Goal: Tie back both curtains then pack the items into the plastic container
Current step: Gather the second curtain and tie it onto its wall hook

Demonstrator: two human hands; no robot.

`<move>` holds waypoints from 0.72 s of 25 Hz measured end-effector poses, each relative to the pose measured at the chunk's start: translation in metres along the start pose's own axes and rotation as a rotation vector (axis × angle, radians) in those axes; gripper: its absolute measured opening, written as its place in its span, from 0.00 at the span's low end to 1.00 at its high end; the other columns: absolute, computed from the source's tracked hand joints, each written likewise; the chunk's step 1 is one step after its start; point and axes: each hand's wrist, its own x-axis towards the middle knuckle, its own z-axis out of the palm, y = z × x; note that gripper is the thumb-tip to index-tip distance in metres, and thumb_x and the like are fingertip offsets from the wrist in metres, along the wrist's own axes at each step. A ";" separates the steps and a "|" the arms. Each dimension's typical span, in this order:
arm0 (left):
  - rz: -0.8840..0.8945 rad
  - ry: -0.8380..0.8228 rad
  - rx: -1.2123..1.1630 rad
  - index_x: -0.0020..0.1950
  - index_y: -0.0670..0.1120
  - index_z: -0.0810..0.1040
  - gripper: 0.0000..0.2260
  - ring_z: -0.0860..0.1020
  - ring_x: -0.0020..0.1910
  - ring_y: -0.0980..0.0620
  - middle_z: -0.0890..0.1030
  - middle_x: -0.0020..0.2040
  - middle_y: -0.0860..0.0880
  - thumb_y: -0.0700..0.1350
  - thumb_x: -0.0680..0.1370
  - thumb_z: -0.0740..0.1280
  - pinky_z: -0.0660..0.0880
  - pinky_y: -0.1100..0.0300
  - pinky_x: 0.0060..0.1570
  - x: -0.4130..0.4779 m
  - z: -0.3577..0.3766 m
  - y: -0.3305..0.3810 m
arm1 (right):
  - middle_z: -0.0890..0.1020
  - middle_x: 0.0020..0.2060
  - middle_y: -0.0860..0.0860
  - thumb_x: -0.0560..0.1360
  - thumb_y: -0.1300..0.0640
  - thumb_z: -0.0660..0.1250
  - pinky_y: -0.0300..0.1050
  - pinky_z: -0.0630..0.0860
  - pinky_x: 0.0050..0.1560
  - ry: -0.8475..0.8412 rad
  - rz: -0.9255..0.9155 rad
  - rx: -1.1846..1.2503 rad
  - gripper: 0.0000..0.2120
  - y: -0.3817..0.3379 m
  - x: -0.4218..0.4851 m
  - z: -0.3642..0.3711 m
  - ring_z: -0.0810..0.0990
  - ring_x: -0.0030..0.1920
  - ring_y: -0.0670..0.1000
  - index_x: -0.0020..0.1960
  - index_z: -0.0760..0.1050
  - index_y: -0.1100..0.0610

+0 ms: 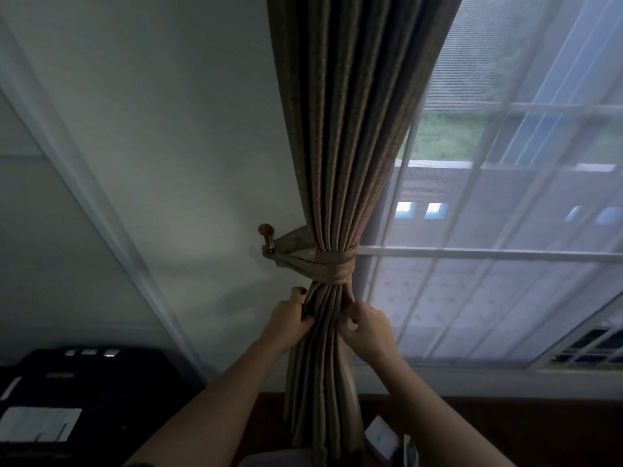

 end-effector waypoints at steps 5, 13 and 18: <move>0.055 0.043 0.229 0.44 0.35 0.73 0.06 0.78 0.41 0.35 0.80 0.41 0.33 0.38 0.75 0.62 0.70 0.50 0.39 0.002 0.000 -0.012 | 0.67 0.66 0.56 0.65 0.55 0.73 0.51 0.73 0.59 -0.139 0.064 0.319 0.45 -0.007 0.000 0.006 0.70 0.65 0.56 0.75 0.51 0.56; 0.090 -0.042 -0.068 0.51 0.41 0.81 0.10 0.80 0.36 0.54 0.84 0.39 0.43 0.44 0.73 0.71 0.72 0.68 0.39 -0.022 -0.026 -0.042 | 0.75 0.63 0.59 0.76 0.59 0.63 0.45 0.68 0.61 -0.570 -0.038 0.120 0.23 -0.041 0.037 0.017 0.73 0.64 0.59 0.70 0.64 0.59; 0.047 0.153 0.160 0.51 0.38 0.80 0.14 0.82 0.45 0.41 0.84 0.45 0.38 0.49 0.75 0.69 0.72 0.59 0.42 -0.017 -0.047 -0.063 | 0.77 0.61 0.62 0.78 0.59 0.58 0.46 0.69 0.57 -0.647 -0.136 -0.028 0.15 -0.085 0.061 0.038 0.74 0.61 0.62 0.62 0.71 0.64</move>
